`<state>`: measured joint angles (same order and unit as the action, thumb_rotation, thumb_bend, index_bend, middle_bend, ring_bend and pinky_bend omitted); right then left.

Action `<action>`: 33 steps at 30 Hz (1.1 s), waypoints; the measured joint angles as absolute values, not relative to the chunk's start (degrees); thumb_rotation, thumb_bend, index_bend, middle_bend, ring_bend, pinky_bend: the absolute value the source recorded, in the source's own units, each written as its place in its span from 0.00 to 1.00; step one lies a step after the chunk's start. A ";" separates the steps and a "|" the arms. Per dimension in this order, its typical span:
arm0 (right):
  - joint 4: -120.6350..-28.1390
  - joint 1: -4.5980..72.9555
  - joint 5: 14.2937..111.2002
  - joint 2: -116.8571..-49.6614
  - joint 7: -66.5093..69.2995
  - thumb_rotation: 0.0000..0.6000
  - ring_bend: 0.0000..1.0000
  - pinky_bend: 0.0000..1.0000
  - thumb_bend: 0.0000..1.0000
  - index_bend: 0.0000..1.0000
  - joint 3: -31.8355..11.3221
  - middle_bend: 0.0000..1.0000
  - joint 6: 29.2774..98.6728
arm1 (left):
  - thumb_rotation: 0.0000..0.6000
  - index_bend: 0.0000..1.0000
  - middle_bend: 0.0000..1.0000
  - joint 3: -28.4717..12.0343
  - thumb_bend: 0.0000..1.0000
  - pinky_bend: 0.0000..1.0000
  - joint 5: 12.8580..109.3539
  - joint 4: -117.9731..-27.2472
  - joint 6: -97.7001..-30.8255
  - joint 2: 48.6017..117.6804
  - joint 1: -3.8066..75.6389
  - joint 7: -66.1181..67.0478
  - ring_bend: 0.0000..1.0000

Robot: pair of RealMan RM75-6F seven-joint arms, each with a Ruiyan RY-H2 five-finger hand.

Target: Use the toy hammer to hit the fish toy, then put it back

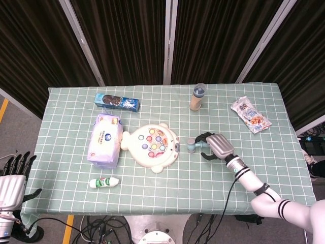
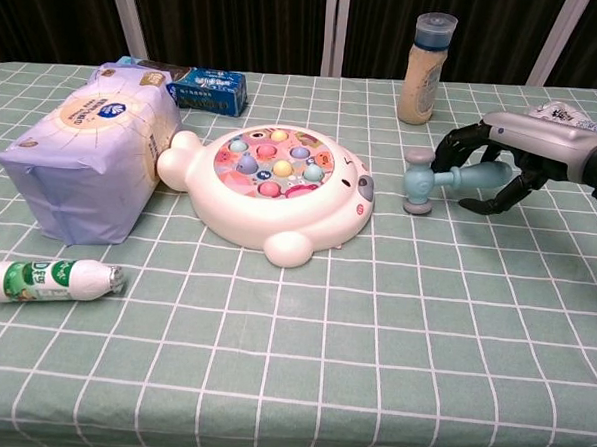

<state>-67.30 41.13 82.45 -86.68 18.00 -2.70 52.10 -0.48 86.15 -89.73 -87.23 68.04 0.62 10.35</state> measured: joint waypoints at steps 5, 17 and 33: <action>-66.62 40.62 82.91 -87.22 18.91 1.00 0.23 0.36 0.24 0.33 -2.70 0.32 52.61 | 1.00 0.10 0.02 -0.33 0.05 0.00 86.30 -89.68 -87.51 68.06 0.44 10.29 0.00; -66.17 39.11 83.19 -87.56 18.34 1.00 0.23 0.35 0.24 0.32 -2.36 0.32 53.29 | 1.00 0.10 0.02 -0.22 0.05 0.00 86.55 -89.47 -87.85 68.15 0.28 10.07 0.00; -68.69 37.62 83.65 -85.09 16.63 1.00 0.23 0.35 0.25 0.31 -3.13 0.32 56.26 | 1.00 0.10 0.02 -0.38 0.05 0.00 86.78 -89.58 -88.30 68.04 0.25 10.19 0.00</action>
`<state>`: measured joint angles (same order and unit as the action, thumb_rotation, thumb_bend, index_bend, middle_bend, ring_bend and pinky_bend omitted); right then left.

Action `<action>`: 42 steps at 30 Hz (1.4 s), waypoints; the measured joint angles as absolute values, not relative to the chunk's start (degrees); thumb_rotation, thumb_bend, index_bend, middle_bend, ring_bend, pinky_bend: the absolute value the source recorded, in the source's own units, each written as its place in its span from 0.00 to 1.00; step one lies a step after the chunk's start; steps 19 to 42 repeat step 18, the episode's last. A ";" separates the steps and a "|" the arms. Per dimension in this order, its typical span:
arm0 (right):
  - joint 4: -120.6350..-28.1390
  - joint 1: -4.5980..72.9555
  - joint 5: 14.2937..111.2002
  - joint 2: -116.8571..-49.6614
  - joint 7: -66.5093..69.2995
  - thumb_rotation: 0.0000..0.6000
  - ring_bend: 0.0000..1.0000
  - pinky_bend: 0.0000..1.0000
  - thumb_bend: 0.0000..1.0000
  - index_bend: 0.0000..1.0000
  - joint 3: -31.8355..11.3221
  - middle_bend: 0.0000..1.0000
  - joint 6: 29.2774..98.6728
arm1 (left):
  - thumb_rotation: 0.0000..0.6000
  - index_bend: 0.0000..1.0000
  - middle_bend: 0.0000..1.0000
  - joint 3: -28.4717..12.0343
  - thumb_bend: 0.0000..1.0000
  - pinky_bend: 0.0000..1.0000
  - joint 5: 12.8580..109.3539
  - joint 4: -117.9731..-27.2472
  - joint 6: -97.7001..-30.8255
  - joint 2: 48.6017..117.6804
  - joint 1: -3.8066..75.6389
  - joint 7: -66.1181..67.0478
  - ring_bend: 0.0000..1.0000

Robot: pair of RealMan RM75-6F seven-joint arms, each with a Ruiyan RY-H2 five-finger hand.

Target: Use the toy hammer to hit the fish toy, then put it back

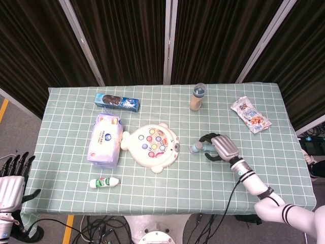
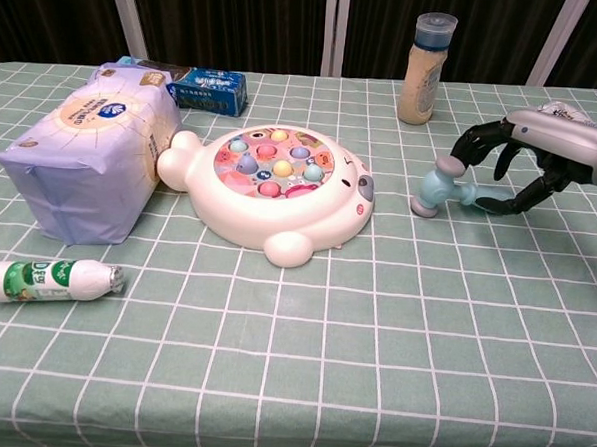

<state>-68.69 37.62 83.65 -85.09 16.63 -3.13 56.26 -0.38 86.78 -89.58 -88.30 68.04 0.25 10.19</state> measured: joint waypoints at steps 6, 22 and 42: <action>-76.16 32.41 83.54 -78.20 9.35 1.00 0.20 0.32 0.26 0.24 -3.11 0.29 65.32 | 1.00 0.10 0.02 -0.92 0.05 0.00 87.11 -88.78 -88.68 68.48 0.62 9.97 0.00; -91.74 12.89 85.17 -64.45 2.58 1.00 0.01 0.12 0.27 0.06 1.37 0.12 88.11 | 1.00 0.10 0.02 -1.41 0.05 0.00 87.91 -88.28 -88.79 69.23 1.48 9.98 0.00; -91.74 12.89 85.17 -64.45 2.58 1.00 0.01 0.12 0.27 0.06 1.37 0.12 88.11 | 1.00 0.10 0.02 -1.41 0.05 0.00 87.91 -88.28 -88.79 69.23 1.48 9.98 0.00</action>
